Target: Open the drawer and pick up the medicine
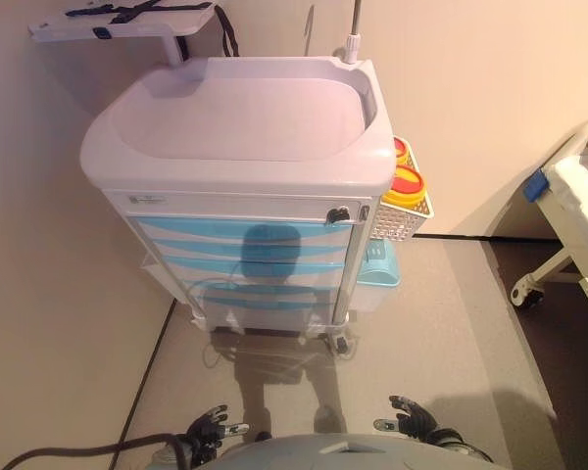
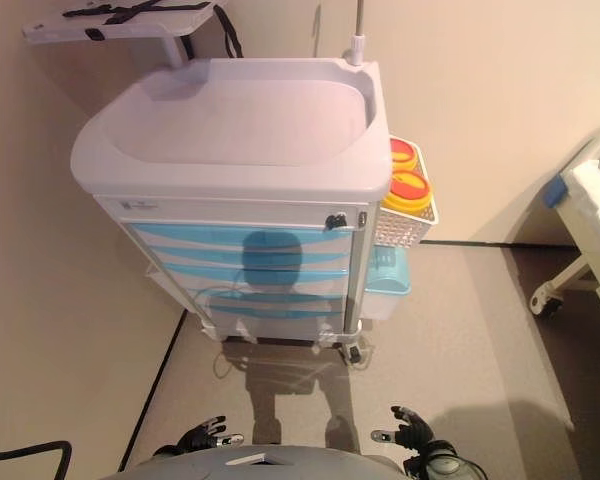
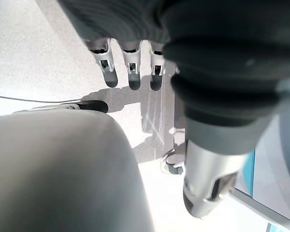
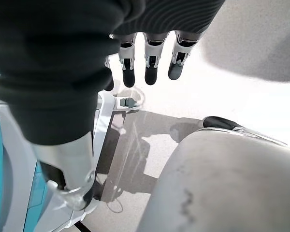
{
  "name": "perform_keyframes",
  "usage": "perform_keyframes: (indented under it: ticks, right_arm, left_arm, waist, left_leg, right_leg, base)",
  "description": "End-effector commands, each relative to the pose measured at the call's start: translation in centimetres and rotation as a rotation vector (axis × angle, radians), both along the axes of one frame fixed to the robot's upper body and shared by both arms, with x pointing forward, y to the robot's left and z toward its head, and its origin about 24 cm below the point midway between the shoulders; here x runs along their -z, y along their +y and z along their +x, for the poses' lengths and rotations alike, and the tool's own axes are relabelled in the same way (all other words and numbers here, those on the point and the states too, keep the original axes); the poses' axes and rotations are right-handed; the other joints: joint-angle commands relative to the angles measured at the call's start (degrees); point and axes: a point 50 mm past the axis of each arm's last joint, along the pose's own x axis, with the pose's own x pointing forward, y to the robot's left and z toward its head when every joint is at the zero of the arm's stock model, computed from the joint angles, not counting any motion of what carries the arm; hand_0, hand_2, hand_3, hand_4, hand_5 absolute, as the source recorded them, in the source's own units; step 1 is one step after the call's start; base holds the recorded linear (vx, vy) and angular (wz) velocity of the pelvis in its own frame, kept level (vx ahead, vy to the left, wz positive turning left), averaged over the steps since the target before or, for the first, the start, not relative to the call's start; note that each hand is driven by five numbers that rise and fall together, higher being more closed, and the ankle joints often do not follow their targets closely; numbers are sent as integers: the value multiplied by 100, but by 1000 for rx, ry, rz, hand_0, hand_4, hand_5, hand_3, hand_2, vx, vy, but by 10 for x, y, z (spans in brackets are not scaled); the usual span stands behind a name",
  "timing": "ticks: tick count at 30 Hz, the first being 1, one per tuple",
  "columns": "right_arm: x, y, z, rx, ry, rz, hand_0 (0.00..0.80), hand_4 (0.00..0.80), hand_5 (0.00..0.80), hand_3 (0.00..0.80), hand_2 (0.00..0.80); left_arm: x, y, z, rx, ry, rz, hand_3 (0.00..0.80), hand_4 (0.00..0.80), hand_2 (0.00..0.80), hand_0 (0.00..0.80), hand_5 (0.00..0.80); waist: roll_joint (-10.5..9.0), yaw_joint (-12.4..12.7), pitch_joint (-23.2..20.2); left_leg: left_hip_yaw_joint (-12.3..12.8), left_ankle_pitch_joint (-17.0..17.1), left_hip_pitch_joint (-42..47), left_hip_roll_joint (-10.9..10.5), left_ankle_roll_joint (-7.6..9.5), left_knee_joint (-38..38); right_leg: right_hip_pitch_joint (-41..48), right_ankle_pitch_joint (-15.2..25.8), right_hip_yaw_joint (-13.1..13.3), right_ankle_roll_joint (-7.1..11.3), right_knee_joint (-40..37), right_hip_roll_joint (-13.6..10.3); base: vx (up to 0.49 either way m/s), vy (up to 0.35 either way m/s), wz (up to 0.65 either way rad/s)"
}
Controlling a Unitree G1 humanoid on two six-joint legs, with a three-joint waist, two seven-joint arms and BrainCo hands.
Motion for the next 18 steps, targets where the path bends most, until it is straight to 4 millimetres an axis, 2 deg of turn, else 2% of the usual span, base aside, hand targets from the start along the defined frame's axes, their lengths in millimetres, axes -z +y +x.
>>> perform_keyframes:
  ticks: [1, 18]
  right_arm:
    - [-3, 15, 22, -68, -45, 21, 0, 0, 0, 0, 0]
    - [-1, 13, 17, -57, -34, 16, 0, 0, 0, 0, 0]
  left_arm:
    - [-5, -12, 24, 71, -75, -47, 0, 0, 0, 0, 0]
    - [-4, -11, 21, 26, -83, -43, 0, 0, 0, 0, 0]
  waist:
    - [-247, 58, 57]
    - [-234, 56, 77]
  left_leg:
    - [265, -681, 68, -462, 353, 208]
    - [263, -681, 42, -467, 356, 236]
  right_leg:
    - [-80, 583, 106, 222, -395, -19]
    - [-102, 586, 92, 218, -381, -26]
  base:
    - [0, 0, 0]
    - [4, 1, 0]
